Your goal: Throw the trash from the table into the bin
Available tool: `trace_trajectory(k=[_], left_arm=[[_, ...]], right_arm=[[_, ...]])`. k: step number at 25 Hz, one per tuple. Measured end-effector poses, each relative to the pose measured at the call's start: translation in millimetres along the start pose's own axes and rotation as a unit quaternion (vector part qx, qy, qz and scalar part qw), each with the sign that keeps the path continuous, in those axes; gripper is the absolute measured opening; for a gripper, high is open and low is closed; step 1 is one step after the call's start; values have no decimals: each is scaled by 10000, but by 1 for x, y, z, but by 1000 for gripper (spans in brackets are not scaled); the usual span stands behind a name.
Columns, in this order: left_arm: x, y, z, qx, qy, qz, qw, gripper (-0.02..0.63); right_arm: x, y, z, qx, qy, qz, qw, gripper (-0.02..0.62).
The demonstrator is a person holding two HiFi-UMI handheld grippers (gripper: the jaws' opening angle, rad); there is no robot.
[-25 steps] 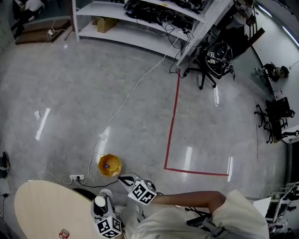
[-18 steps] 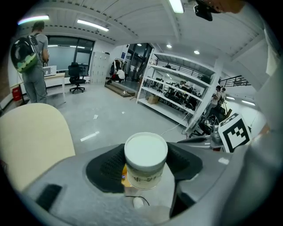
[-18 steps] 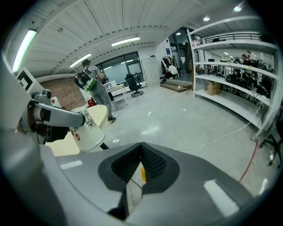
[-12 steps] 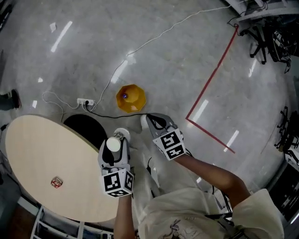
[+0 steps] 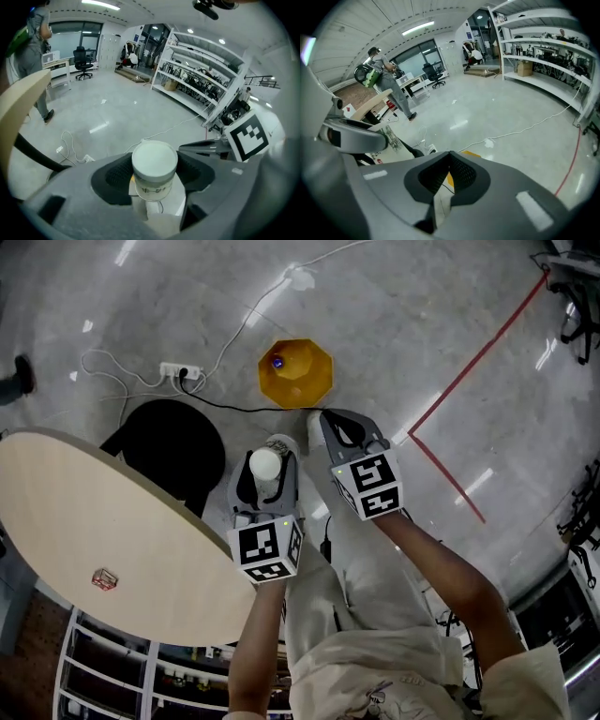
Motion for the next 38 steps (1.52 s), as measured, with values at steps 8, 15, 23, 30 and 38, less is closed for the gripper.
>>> trace_trajectory(k=[8,15,23,30,38], left_arm=[[99,57,53,-457,-173,396,9980,282],[172,108,94,-367,-104,1013,9941,282],[237,130,133,-233,-15,1434,9894,283],[273,142,142,-417,125,1509,9876,284],[278,137,151,-652,257,1467,9867,301]], right_arm=[[99,61,1,-324,-252,631,9972,5],[176,102,-5,-745,-295,963,9921,4],[230,127,-9,-1138,-329,1223,9854,5],[257,151,-16,-1186,-382,1380,9826,12],[255,155,-16,-880,-473,1430,9847,83]])
Point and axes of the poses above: the fingertips, and each gripper's own axes: x forward along the fingers, z to its left, y out of its underside, the point moved 8 cm from there along -x, backward along the fingers, and after that the axes turned 14 degrees about y, right-handed, at the moved point
